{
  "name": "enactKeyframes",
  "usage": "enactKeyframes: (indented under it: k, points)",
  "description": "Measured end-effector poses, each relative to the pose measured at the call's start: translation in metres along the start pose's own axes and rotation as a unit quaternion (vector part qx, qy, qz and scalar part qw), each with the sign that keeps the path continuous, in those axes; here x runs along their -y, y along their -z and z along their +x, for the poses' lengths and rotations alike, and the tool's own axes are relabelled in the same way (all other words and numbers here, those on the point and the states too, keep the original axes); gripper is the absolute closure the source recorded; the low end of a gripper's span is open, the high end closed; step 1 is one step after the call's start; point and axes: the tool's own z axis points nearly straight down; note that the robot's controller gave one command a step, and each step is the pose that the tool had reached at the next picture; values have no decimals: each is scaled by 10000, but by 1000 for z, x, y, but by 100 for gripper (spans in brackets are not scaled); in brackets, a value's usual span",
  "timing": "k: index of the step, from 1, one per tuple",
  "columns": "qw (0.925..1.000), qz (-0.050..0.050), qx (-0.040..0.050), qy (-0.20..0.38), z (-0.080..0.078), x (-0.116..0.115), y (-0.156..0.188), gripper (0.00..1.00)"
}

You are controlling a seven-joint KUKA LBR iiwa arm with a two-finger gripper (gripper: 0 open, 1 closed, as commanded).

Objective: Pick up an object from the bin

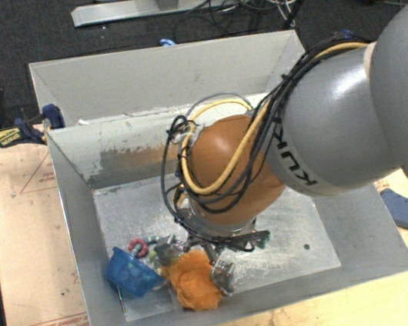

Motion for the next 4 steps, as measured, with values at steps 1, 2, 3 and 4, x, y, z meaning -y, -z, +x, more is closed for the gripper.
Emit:
enactKeyframes:
  k: [1,2,3,4]
  points:
    - [10000,14,13,-11,0,1,2,0]
    - [9961,34,78,883,2,-7,-47,100]
    - [9961,33,78,881,2,-7,-47,100]
    - [9966,20,22,828,1,-8,14,100]
